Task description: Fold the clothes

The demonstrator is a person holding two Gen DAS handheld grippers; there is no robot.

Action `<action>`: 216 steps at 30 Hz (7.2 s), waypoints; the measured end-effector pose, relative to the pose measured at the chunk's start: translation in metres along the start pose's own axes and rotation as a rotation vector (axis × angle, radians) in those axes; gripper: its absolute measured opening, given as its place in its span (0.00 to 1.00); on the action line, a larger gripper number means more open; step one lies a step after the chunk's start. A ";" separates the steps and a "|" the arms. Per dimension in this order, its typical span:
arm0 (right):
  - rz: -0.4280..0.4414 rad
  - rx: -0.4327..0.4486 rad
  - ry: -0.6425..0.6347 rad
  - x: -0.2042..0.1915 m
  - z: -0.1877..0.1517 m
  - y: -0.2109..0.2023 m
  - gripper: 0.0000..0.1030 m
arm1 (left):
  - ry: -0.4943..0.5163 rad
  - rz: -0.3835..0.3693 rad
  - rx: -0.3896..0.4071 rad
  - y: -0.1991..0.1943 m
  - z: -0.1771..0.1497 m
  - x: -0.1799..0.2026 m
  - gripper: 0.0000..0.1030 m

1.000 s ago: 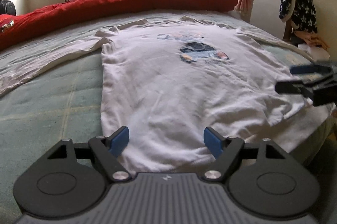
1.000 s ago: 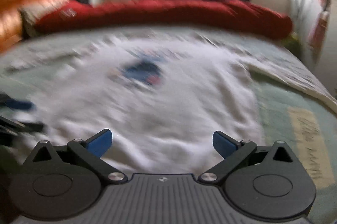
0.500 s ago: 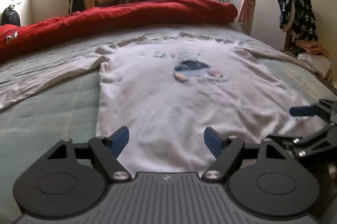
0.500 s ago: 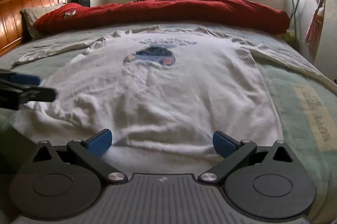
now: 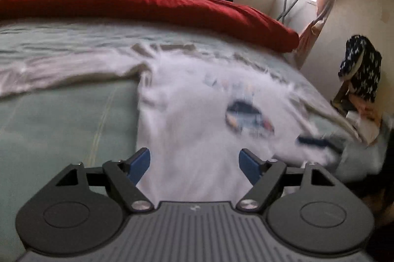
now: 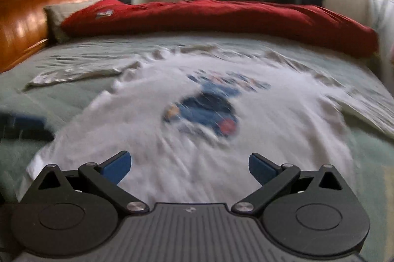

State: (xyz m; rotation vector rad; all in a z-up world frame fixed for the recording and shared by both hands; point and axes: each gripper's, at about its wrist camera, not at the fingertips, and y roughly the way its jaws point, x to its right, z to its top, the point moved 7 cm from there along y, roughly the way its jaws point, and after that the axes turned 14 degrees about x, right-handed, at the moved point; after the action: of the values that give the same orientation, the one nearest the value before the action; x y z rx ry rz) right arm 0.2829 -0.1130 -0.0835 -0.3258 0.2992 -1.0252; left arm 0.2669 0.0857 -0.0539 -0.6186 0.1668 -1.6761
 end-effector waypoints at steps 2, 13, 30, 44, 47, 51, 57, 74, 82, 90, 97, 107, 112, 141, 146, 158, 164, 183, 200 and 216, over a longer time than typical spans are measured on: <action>0.043 0.004 0.035 -0.002 -0.007 0.010 1.00 | -0.045 -0.003 -0.019 0.029 0.008 -0.001 0.77; 0.129 0.011 0.150 0.009 -0.021 0.010 1.00 | -0.229 0.171 -0.007 0.067 0.004 -0.061 0.74; 0.145 0.018 0.136 0.011 -0.026 0.009 1.00 | -0.211 0.011 -0.111 0.120 0.024 -0.029 0.68; 0.142 0.020 0.109 0.010 -0.028 0.009 1.00 | -0.119 0.148 -0.068 0.133 0.039 -0.041 0.69; 0.139 0.019 0.105 0.009 -0.028 0.009 1.00 | -0.063 0.078 -0.077 0.108 0.037 -0.014 0.71; 0.135 0.019 0.100 0.009 -0.028 0.010 1.00 | -0.021 0.012 -0.119 0.081 0.014 0.012 0.74; 0.131 0.016 0.099 0.009 -0.028 0.011 1.00 | -0.024 0.027 -0.150 0.038 -0.037 0.021 0.74; 0.030 -0.061 0.109 0.001 -0.030 -0.040 1.00 | -0.086 0.095 -0.087 -0.014 -0.080 0.021 0.80; -0.053 -0.016 0.129 -0.005 -0.027 -0.092 1.00 | -0.027 0.094 -0.109 -0.015 -0.078 0.028 0.80; -0.126 0.013 0.155 -0.013 -0.012 -0.119 1.00 | 0.015 -0.021 -0.128 -0.020 -0.079 0.030 0.80; -0.241 -0.021 0.104 -0.030 0.001 -0.141 1.00 | 0.021 -0.122 -0.110 -0.019 -0.083 0.020 0.80; -0.246 0.032 0.073 -0.074 0.035 -0.135 1.00 | -0.026 -0.233 -0.132 -0.021 -0.079 0.009 0.81; -0.266 0.022 0.034 -0.074 0.039 -0.126 1.00 | -0.014 -0.257 -0.145 -0.021 -0.080 0.007 0.81; -0.037 -0.150 0.178 0.001 -0.063 -0.079 1.00 | 0.069 -0.128 -0.171 -0.012 -0.084 0.020 0.84; -0.015 -0.136 0.114 -0.001 -0.073 -0.102 1.00 | 0.129 -0.100 -0.178 -0.024 -0.084 0.023 0.84; 0.144 -0.050 0.013 -0.040 -0.035 -0.060 1.00 | 0.094 -0.086 -0.157 -0.009 -0.058 0.028 0.84; 0.130 -0.081 0.069 -0.028 -0.069 -0.067 1.00 | 0.073 -0.098 -0.150 -0.027 -0.080 0.009 0.84; 0.270 -0.100 -0.070 -0.086 -0.062 -0.058 1.00 | -0.052 -0.122 -0.159 -0.018 -0.069 -0.002 0.84; 0.069 -0.089 0.044 -0.030 -0.065 -0.076 1.00 | -0.005 -0.128 -0.134 -0.005 -0.060 0.008 0.84; 0.018 -0.095 0.059 -0.020 -0.069 -0.082 1.00 | -0.023 -0.020 -0.102 0.069 -0.013 -0.027 0.83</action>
State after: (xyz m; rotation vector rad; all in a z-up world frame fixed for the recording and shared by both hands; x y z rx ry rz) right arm 0.1822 -0.1433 -0.1115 -0.3779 0.4043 -1.0058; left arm 0.3231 0.0933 -0.1036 -0.7184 0.2311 -1.6871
